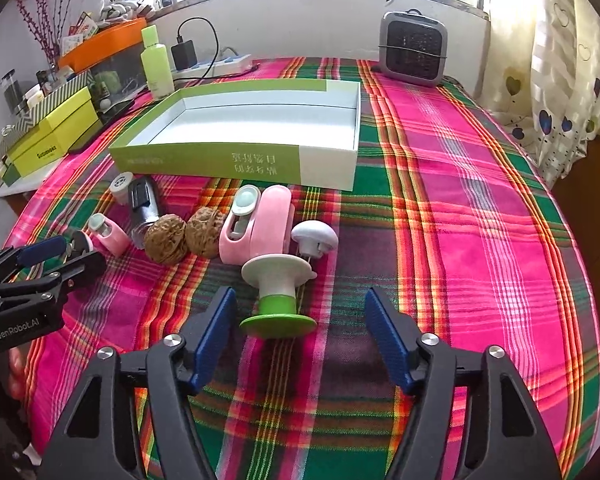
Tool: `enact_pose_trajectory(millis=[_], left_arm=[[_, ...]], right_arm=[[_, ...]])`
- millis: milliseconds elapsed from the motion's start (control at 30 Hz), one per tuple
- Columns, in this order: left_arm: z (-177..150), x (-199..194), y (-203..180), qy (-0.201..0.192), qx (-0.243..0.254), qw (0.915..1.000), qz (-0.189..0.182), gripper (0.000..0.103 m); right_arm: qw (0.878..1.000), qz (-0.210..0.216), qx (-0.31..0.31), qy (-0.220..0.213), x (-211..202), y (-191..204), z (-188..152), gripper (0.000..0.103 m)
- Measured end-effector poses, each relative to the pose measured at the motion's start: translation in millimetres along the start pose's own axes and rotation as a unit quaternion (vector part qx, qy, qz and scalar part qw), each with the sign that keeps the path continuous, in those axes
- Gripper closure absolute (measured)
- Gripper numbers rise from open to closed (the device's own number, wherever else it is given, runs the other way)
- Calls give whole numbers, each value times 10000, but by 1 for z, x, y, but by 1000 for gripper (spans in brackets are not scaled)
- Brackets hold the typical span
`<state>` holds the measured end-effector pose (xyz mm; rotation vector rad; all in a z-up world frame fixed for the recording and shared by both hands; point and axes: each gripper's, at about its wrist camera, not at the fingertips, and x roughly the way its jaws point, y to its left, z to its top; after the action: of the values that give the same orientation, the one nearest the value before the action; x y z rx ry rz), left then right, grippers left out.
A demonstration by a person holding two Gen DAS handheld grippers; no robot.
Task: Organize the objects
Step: 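Grasp the green-based white spool with the right gripper while the left grasps the black holder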
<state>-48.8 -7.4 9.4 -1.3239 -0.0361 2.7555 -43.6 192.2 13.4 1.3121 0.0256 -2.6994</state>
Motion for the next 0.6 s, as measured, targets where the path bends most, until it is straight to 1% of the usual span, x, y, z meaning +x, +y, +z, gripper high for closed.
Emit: enact_pose_trajectory(millis=[67, 133, 233, 267, 300, 333, 400, 500, 600], left_arm=[[0, 0, 1, -17, -8, 10000, 13, 29], [0, -1, 1, -17, -7, 10000, 7, 32], [0, -1, 1, -17, -13, 10000, 13, 37], [0, -1, 1, -16, -9, 10000, 8, 40], [0, -1, 1, -17, -10, 10000, -3, 44], [1, -1, 1, -15, -10, 10000, -14, 46], [1, -2, 0, -14, 2, 10000, -3, 52], [0, -3, -1, -29, 0, 10000, -16, 57], [1, -4, 0, -39, -40, 9999, -88, 57]], right_arm=[[10000, -28, -18, -7, 0, 0, 1, 44], [10000, -30, -38, -13, 0, 1, 1, 49], [10000, -16, -54, -20, -1, 1, 1, 52], [10000, -11, -52, -24, -1, 2, 1, 53], [10000, -9, -45, -27, -1, 1, 1, 57], [10000, -8, -34, -33, -2, 1, 1, 60], [10000, -1, -13, -41, -2, 0, 1, 64], [10000, 4, 5, -44, -3, 0, 1, 66], [10000, 22, 10, -44, -3, 0, 0, 68]])
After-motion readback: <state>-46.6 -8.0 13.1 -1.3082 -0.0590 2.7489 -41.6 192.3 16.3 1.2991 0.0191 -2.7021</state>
